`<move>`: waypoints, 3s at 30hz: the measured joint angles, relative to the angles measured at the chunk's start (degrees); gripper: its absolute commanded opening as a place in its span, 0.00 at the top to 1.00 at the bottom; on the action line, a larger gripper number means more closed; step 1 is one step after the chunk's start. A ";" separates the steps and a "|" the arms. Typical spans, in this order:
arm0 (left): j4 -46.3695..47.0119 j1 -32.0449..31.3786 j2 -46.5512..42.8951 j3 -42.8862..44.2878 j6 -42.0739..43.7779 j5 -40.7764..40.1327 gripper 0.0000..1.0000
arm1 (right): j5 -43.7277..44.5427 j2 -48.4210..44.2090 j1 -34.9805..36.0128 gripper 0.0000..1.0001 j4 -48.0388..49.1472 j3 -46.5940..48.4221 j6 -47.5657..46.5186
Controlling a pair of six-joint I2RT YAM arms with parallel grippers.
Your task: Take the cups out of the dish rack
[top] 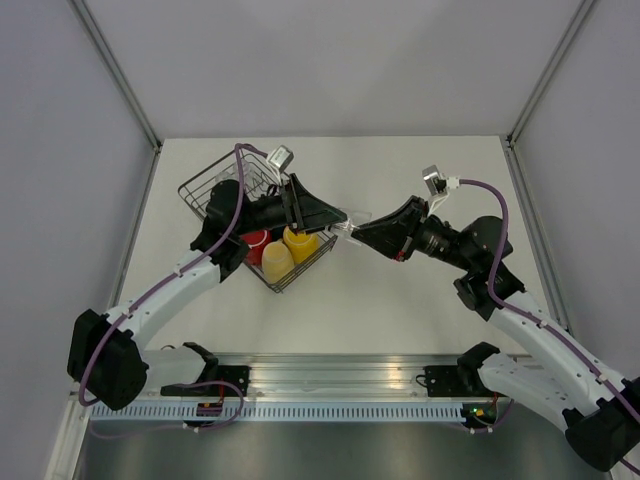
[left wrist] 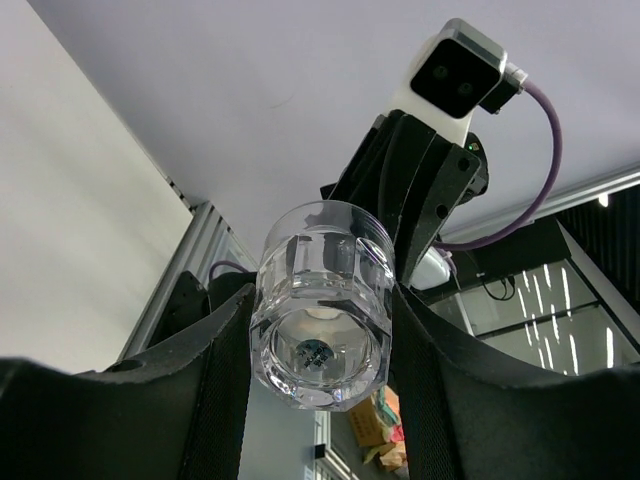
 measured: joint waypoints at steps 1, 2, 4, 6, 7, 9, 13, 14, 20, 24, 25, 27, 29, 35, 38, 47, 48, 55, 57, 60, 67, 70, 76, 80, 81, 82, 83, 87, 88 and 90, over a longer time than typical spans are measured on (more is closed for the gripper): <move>0.17 -0.11 0.00 -0.17 -0.24 -0.22 0.98 | -0.26 0.00 0.00 0.97 0.26 -0.07 0.02; 0.68 -0.11 0.00 -0.26 -0.42 -0.61 0.98 | -0.26 -0.02 0.00 1.00 0.37 -0.26 0.42; 1.07 -0.13 -0.02 -0.31 -0.44 -1.05 0.96 | -0.15 0.00 -0.11 1.00 0.70 -0.33 0.90; 1.16 -0.17 -0.04 -0.37 -0.44 -1.18 0.67 | -0.09 -0.09 -0.11 1.00 0.68 -0.35 0.85; 1.16 -0.20 -0.04 -0.37 -0.42 -1.33 0.53 | 0.13 -0.20 -0.11 1.00 0.59 -0.37 0.76; 0.85 -0.35 -0.11 -0.39 -0.13 -1.81 0.01 | 0.72 -0.63 -0.11 1.00 -0.20 -0.42 -0.09; -4.85 -0.55 -1.09 -0.31 2.03 -4.92 0.00 | 2.45 -2.58 -0.02 1.00 -4.74 -0.22 -4.31; -6.71 -0.55 -1.36 -0.15 3.39 -6.05 0.00 | 3.19 -3.10 0.00 1.00 -6.19 -0.13 -5.57; -25.40 -0.52 -4.13 3.10 14.25 -23.71 0.00 | 12.37 -4.59 0.02 1.00 -21.44 4.33 -15.43; -35.17 -0.42 -6.56 4.63 20.57 -35.30 0.00 | 21.97 -2.56 0.00 1.00 -33.20 9.75 -21.11; -36.98 -0.44 -7.02 5.03 22.03 -37.51 0.00 | 24.30 -1.11 0.00 1.00 -36.04 11.52 -22.49; -41.44 -0.42 -8.07 6.10 25.55 -41.75 0.00 | 28.85 2.60 0.00 1.00 -41.79 15.69 -24.81; -46.40 -0.44 -9.01 7.78 29.11 -45.05 0.00 | 32.33 6.93 0.00 1.00 -45.88 19.43 -26.71; -59.12 -0.44 -11.47 14.49 38.97 -53.59 0.00 | 41.46 22.84 -0.07 1.00 -57.37 29.38 -31.23; -64.59 -0.44 -14.10 16.26 43.17 -57.35 0.00 | 43.17 31.69 -0.63 1.00 -61.26 35.23 -32.98; -71.30 -0.44 -24.72 14.56 50.62 -64.83 0.00 | 43.85 56.48 -7.19 1.00 -69.40 52.96 -38.32; -71.71 -0.44 -26.10 13.97 51.06 -65.79 0.00 | 43.89 58.99 -7.78 1.00 -69.94 54.64 -38.75; -71.65 -0.44 -32.09 9.33 52.96 -71.25 0.00 | 43.50 72.72 -9.31 1.00 -74.93 65.20 -40.89; -71.58 -0.44 -31.78 8.24 53.20 -71.91 0.00 | 43.23 75.06 -9.51 0.98 -76.11 66.86 -41.24; -71.58 -0.44 -30.58 7.32 53.37 -72.48 0.00 | 42.86 76.81 -9.51 0.95 -77.53 68.46 -41.66; -71.54 -0.44 -28.96 6.69 53.40 -72.54 0.00 | 42.75 77.29 -9.51 0.69 -78.25 70.07 -42.29; -71.49 -0.44 -29.00 6.69 53.37 -72.48 0.00 | 42.82 77.42 -9.51 0.65 -78.53 70.51 -42.38; -71.49 -0.44 -28.46 6.73 53.09 -71.52 0.00 | 43.06 76.50 -9.55 0.62 -79.47 71.01 -42.25; -71.54 -0.44 -26.43 7.41 51.39 -71.52 0.00 | 43.10 69.79 -9.73 0.49 -78.34 67.73 -41.66; -71.49 -0.44 -25.57 7.78 50.60 -71.54 0.00 | 43.06 66.45 -9.77 0.46 -77.42 65.81 -41.48; -71.49 -0.44 -24.59 8.17 49.75 -71.71 0.00 | 42.99 62.90 -9.77 0.34 -76.17 63.69 -41.20; -71.43 -0.44 -23.45 8.61 48.83 -72.17 0.00 | 42.97 58.53 -9.77 0.24 -74.69 61.33 -40.44; -69.57 -0.42 -18.47 9.68 46.38 -74.86 0.00 | 42.58 39.60 -9.84 0.02 -65.83 49.40 -38.93; -69.09 -0.28 -16.70 10.29 45.92 -75.82 0.00 | 42.53 34.99 -9.90 0.02 -63.06 45.97 -38.62; -68.74 0.26 -12.72 12.13 45.29 -77.11 0.00 | 42.40 27.98 -9.97 0.02 -59.98 41.05 -37.44</move>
